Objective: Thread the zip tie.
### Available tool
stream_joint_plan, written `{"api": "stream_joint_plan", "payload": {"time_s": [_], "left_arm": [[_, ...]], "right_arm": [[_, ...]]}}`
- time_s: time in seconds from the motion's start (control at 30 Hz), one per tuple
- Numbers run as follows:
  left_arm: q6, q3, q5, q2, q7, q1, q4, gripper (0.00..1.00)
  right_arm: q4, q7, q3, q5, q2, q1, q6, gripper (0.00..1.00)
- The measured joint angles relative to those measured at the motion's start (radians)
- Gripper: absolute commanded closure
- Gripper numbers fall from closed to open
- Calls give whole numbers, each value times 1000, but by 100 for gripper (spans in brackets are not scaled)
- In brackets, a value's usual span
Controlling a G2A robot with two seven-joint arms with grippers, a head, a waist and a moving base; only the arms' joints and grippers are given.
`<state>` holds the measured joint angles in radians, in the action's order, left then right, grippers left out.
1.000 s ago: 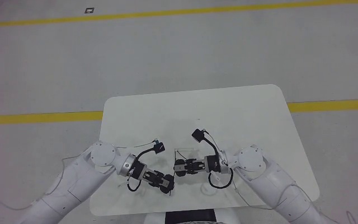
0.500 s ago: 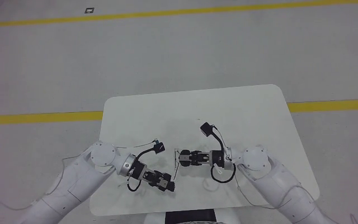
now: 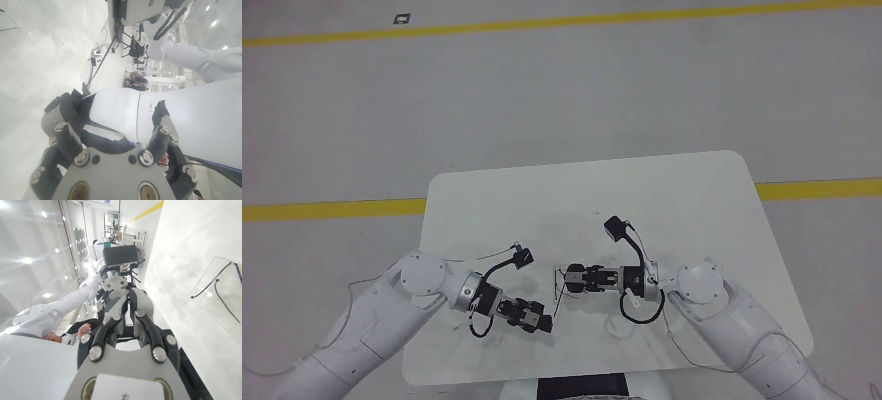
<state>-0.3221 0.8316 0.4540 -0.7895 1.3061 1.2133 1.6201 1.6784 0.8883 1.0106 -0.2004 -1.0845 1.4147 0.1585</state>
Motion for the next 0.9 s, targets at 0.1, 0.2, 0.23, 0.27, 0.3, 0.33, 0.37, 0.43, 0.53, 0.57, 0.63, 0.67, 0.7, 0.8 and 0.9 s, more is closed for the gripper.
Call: {"api": "stream_joint_plan", "payload": {"time_s": [0.1, 0.2, 0.23, 0.27, 0.3, 0.33, 0.37, 0.43, 0.53, 0.57, 0.63, 0.67, 0.7, 0.8, 0.9], "left_arm": [[-8, -3, 8, -1, -16, 8, 1, 0], [-19, 16, 30, -1, -57, 32, 6, 0], [-19, 28, 39, -1, -66, 41, 10, 0], [-18, 42, 44, -2, -75, 51, 13, 0], [-18, 63, 48, -3, -90, 67, 17, 0], [-18, 81, 51, -5, -104, 80, 21, 0], [-18, 105, 53, -8, -119, 98, 26, 0], [-18, 140, 66, -16, -133, 126, 31, 0], [-18, 193, 98, -36, -124, 165, 28, 0], [-18, 213, 116, -47, -118, 177, 19, 0], [-18, 237, 133, -65, -108, 192, -4, 0], [-18, 249, 133, -78, -102, 197, -24, 0], [-18, 256, 133, -89, -102, 200, -37, 0], [-18, 263, 131, -101, -99, 202, -49, 0], [-18, 262, 131, -100, -99, 202, -48, 0]], "right_arm": [[-6, -67, 12, -61, -3, 23, 15, 100], [-18, -110, 32, -118, -3, 52, 44, 100], [-21, -118, 37, -133, -3, 60, 51, 100], [-22, -125, 41, -147, -3, 69, 58, 100], [-24, -136, 46, -164, -3, 79, 67, 100], [-25, -144, 48, -176, -3, 86, 72, 100], [-27, -156, 51, -187, -4, 95, 78, 100], [-31, -179, 54, -205, -6, 106, 89, 100], [-44, -209, 49, -254, -11, 117, 110, 100], [-51, -221, 47, -266, -14, 118, 116, 100], [-61, -243, 41, -282, -18, 118, 125, 100], [-68, -262, 38, -282, -20, 117, 130, 100], [-72, -276, 35, -278, -22, 116, 133, 100], [-75, -289, 33, -273, -23, 116, 137, 100], [-74, -287, 33, -273, -23, 116, 137, 100]]}}
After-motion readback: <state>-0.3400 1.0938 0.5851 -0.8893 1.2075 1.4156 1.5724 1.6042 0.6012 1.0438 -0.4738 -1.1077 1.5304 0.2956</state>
